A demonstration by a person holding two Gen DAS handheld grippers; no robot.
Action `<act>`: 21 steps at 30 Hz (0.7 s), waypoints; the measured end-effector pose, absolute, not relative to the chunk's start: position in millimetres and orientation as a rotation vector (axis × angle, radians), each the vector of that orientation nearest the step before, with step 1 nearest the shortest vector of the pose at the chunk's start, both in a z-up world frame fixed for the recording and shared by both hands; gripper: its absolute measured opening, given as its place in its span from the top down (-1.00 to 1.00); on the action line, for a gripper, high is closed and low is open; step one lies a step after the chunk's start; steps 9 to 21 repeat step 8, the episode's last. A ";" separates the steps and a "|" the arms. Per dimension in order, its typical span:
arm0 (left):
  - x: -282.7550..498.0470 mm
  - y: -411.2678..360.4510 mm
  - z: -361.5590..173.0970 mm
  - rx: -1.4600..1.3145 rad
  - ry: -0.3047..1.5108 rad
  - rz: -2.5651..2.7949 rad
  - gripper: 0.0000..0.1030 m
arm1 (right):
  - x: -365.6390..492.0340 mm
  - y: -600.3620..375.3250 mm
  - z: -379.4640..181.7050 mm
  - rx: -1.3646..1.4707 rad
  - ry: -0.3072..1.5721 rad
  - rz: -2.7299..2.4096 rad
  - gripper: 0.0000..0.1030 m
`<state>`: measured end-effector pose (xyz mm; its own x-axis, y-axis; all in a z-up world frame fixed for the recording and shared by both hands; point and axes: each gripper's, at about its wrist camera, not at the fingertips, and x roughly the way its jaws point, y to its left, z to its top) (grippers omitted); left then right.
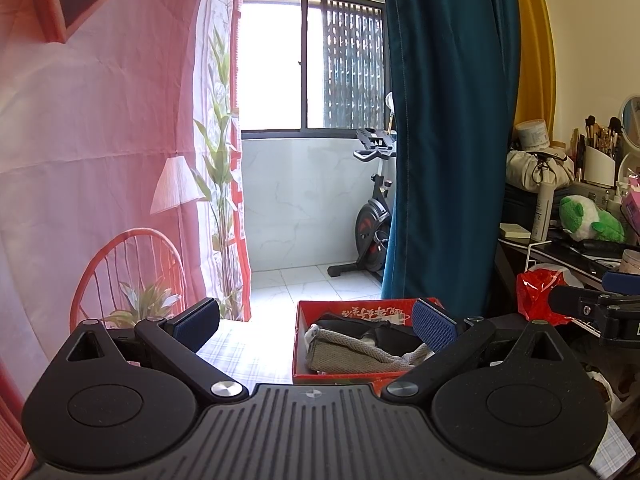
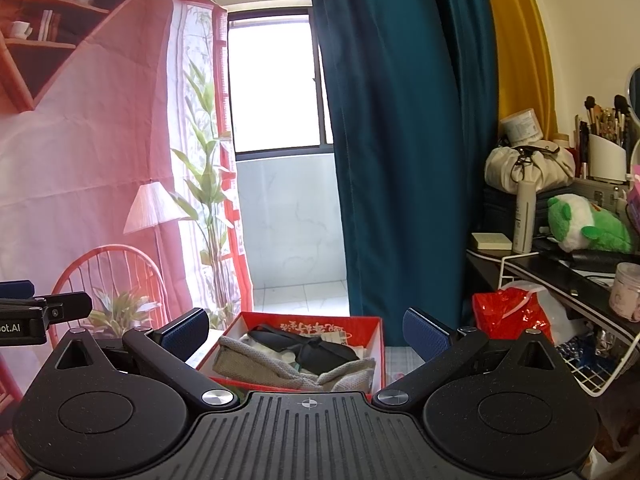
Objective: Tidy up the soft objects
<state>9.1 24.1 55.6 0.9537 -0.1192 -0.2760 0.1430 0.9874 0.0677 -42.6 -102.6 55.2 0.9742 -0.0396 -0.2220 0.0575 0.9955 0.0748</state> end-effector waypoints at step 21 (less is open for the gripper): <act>10.7 25.3 55.7 0.081 0.276 -0.132 -1.00 | -43.0 -102.2 53.5 0.083 0.225 -0.050 -0.99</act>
